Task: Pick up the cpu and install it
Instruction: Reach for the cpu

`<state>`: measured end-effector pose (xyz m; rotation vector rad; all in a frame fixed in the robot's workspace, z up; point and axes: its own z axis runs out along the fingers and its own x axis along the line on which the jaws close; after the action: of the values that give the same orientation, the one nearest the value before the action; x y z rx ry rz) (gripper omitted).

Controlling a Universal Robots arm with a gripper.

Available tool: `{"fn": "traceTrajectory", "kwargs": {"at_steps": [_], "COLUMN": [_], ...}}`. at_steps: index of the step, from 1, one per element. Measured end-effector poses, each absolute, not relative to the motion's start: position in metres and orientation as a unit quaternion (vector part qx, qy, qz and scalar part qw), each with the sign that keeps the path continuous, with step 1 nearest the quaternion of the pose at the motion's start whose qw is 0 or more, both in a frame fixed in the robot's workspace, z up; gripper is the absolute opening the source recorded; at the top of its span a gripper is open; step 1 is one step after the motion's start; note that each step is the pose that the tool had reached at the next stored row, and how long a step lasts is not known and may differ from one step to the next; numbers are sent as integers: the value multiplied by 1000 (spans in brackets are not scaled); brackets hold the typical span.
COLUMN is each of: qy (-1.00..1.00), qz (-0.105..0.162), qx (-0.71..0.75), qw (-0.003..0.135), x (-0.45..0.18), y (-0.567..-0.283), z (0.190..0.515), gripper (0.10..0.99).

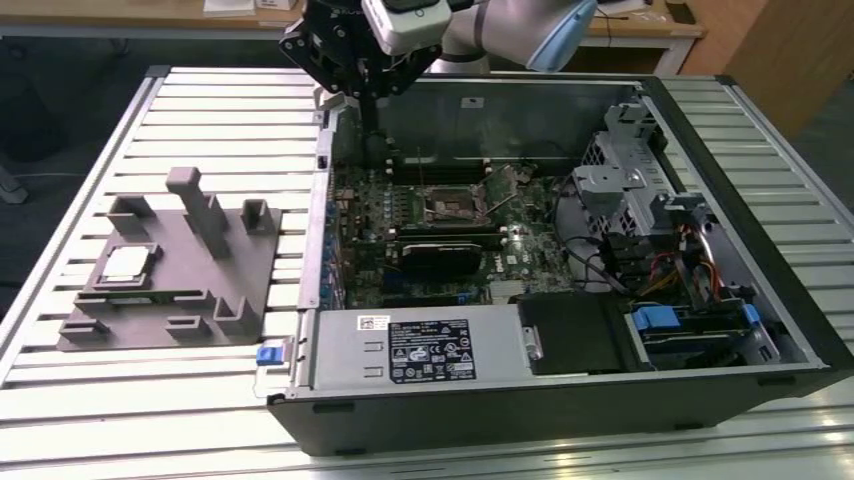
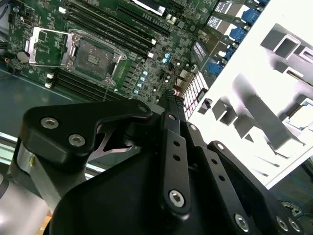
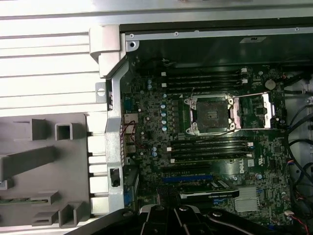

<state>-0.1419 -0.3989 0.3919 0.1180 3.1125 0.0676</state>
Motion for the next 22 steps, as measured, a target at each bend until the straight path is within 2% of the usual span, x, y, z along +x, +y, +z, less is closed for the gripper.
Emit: {"fn": "traceTrajectory", "kwargs": {"at_steps": [22], "qy": [999], "qz": [22], "qx": [38], "qw": [13], "x": [-149], "y": [-399], "z": [391], "gripper": [106]}}
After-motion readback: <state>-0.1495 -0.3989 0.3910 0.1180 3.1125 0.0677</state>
